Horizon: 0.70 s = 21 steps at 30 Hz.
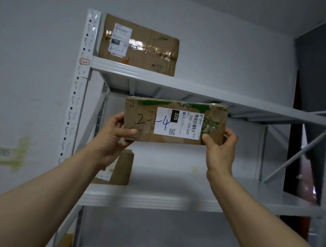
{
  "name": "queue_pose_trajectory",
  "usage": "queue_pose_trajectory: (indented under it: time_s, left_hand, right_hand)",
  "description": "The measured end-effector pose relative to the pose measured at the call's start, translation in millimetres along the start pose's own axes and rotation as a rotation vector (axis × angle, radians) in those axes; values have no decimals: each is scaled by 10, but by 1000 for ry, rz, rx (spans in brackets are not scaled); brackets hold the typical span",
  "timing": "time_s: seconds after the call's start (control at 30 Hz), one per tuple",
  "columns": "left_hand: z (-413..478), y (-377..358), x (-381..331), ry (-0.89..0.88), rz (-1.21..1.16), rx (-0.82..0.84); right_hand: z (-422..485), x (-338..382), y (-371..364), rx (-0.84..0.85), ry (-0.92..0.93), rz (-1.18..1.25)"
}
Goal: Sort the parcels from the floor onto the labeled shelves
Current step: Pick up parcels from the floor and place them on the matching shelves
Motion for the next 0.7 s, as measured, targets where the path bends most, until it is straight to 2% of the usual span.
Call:
queue_pose_trajectory:
  time_s: [0.27, 0.47, 0.7]
  left_hand:
    - [399, -572, -92, -154, 109, 39]
    - [520, -583, -266, -246, 103, -21]
    - [787, -686, -396, -293, 154, 65]
  right_hand:
    - [236, 584, 126, -90, 212, -18]
    - [111, 884, 157, -119, 263, -21]
    - [260, 1101, 182, -174, 308, -3]
Point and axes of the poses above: each hand's wrist, its own z-axis towards the middle knuckle, its own y-axis out of the back of the hand, x = y × z, the point moved 7 cm from there along z, towards the middle knuckle, and after that the axes turned 14 degrees about -y, right-handed, at the moved point
